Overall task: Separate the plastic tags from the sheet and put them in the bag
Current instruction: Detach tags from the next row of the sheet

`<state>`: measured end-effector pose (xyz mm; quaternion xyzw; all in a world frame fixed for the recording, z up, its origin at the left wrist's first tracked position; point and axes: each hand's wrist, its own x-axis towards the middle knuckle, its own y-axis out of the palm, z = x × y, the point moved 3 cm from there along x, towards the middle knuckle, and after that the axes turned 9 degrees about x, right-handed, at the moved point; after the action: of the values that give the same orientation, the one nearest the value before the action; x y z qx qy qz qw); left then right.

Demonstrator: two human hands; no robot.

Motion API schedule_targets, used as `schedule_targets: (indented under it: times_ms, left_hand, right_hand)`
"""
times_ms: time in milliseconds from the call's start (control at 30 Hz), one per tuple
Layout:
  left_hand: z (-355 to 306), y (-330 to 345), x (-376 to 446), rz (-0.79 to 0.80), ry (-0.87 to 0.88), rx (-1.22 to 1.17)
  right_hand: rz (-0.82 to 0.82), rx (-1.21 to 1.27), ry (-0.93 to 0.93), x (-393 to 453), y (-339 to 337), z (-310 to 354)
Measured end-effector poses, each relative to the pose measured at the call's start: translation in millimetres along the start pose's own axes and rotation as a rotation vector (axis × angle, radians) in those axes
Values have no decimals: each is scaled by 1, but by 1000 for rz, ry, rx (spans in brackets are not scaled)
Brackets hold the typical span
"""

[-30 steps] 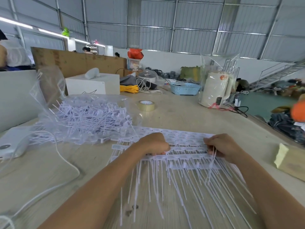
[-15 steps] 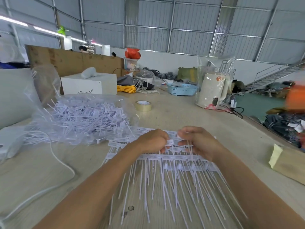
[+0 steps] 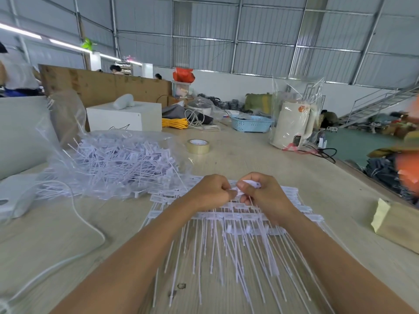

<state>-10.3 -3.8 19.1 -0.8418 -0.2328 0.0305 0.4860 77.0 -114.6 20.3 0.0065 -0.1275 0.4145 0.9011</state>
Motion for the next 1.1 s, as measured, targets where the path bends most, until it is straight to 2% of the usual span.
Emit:
schedule_targets:
  times_ms: [100, 200, 300, 500, 633, 767, 833, 933, 967, 1033, 1100]
  left_hand:
    - [3, 2, 0, 50, -25, -34]
    - [3, 1, -1, 24, -12, -172]
    - [2, 0, -1, 1, -28, -200]
    - [-1, -2, 0, 2, -135, -185]
    - [-9, -10, 2, -32, -149, -256]
    - [0, -15, -4, 142, -190, -416]
    - [6, -16, -7, 186, -165, -450]
    - [11, -18, -6, 114, -143, -474]
    - [10, -18, -6, 107, -133, -471]
    - [4, -17, -5, 130, -112, -456]
    - [-1, -13, -5, 175, -86, -431]
  right_hand:
    - [29, -91, -29, 1, 0, -1]
    - [77, -186, -33, 0, -1, -2]
    - [91, -277, -27, 1, -2, -3]
    - [24, -354, -86, 0, 0, 1]
    - [-33, -350, -178, -2, 4, 6]
    - [-74, -416, -292, 1, -3, 8]
    - [-203, -258, -217, 7, -25, 6]
    - [-414, 233, 11, 13, -72, -1]
    - [-430, 425, 100, 15, -83, -4]
    - [-357, 809, 252, 16, -89, -9]
    - [-236, 913, 338, 14, -77, -10]
